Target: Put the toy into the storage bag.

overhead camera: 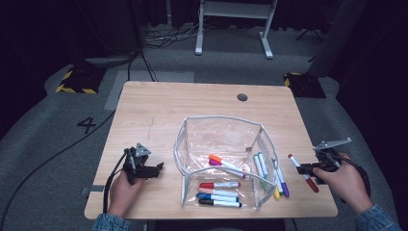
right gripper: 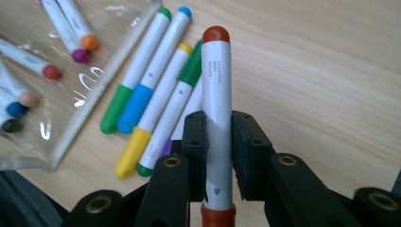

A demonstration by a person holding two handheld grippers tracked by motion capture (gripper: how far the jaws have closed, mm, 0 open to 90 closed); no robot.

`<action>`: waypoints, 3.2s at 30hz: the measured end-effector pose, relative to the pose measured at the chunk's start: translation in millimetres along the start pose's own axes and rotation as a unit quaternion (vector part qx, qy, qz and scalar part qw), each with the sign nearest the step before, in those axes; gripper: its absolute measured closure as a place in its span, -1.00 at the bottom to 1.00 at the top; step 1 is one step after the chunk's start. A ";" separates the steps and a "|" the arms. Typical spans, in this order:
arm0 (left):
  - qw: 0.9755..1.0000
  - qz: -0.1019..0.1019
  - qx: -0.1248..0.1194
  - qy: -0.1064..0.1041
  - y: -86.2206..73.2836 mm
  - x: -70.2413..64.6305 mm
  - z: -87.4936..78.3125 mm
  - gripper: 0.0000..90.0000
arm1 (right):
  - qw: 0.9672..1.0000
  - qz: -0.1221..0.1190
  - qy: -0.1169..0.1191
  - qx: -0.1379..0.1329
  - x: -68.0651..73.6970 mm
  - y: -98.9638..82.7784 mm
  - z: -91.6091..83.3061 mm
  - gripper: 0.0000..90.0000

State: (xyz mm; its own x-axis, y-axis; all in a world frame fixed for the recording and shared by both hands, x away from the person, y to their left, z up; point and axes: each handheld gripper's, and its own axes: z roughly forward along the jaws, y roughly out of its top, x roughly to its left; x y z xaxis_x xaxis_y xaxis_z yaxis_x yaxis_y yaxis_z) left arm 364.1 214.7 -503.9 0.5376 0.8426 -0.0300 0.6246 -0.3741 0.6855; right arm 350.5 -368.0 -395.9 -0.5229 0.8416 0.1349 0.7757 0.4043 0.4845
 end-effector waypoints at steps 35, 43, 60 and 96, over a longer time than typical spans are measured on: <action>1.000 0.002 0.001 -0.001 0.1 0.2 0.0 -0.67 | 0.983 -0.146 0.091 -0.064 93.4 103.7 -86.3 0.70; 1.000 0.001 0.002 -0.002 0.4 0.2 0.0 -0.67 | 0.973 -0.193 0.115 -0.045 129.7 134.5 -77.1 0.70; 1.000 0.002 0.001 -0.002 0.1 0.0 0.0 -0.67 | 0.950 -0.264 0.167 0.021 185.7 172.4 -9.4 0.70; 1.000 0.002 0.002 -0.003 0.2 0.2 0.1 -0.67 | 0.903 -0.277 0.227 0.237 212.5 152.7 113.5 0.70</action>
State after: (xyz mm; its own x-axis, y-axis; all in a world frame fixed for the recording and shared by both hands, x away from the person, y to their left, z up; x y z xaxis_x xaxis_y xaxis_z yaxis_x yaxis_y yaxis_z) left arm 364.5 214.8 -503.8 0.5436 0.8387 -0.0320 0.6243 -0.3785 0.6833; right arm 397.9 -86.8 -391.4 -0.8847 0.2726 0.3781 0.3581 0.9167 0.1772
